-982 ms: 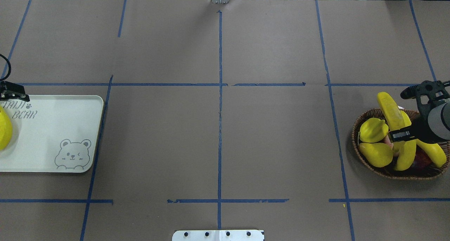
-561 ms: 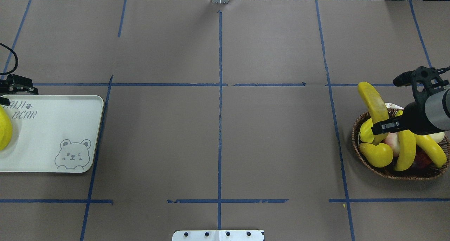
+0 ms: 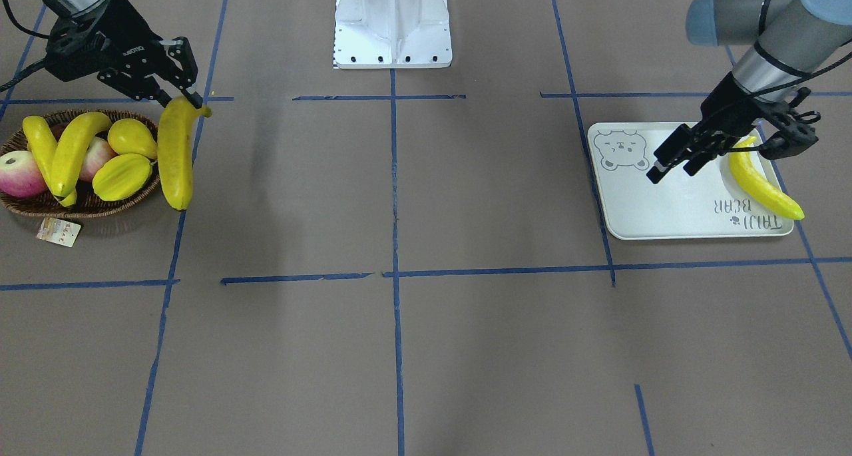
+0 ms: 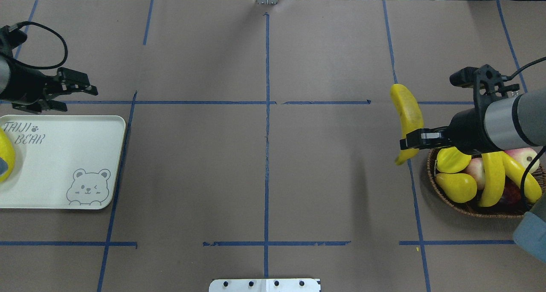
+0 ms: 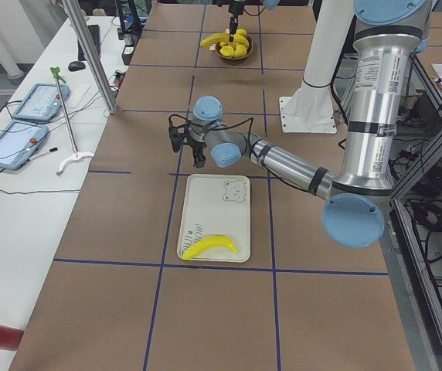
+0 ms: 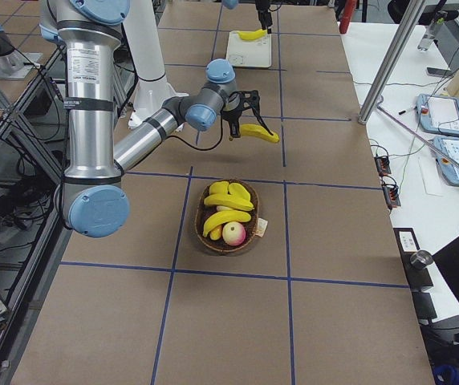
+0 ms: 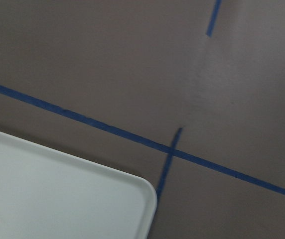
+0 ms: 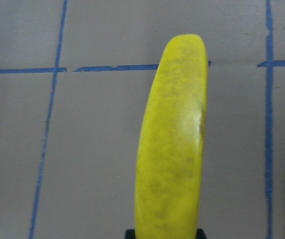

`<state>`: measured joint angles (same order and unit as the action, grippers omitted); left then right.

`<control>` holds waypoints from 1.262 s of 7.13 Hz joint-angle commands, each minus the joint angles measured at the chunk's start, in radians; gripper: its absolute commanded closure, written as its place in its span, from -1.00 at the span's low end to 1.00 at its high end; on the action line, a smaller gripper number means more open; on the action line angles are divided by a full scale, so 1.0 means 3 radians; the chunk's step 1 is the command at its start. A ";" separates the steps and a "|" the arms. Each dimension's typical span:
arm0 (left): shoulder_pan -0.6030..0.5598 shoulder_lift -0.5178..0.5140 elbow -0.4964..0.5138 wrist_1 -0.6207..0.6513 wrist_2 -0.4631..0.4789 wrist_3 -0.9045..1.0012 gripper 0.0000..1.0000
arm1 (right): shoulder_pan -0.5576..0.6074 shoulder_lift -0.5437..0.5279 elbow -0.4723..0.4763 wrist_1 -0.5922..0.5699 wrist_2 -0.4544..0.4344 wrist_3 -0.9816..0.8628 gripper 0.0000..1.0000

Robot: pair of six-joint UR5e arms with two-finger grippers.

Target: Transfer all bananas from basket to plate

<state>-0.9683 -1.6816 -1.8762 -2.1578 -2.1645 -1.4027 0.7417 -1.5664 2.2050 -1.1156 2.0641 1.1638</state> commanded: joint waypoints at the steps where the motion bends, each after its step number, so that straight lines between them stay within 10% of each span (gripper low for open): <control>1: 0.0423 -0.0523 -0.0005 -0.0027 0.0000 -0.0593 -1.00 | -0.0257 0.0204 -0.0211 0.0690 -0.0089 0.0659 0.93; 9: 0.1226 -0.1384 0.0052 -0.0211 0.0422 -0.1624 -0.99 | -0.1955 0.0874 -0.0651 0.1673 -0.2262 0.1336 0.93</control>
<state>-0.6546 -2.0677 -1.8649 -2.2250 -2.0976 -1.8779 0.2034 -1.3286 2.0230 -0.6307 1.4463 1.5631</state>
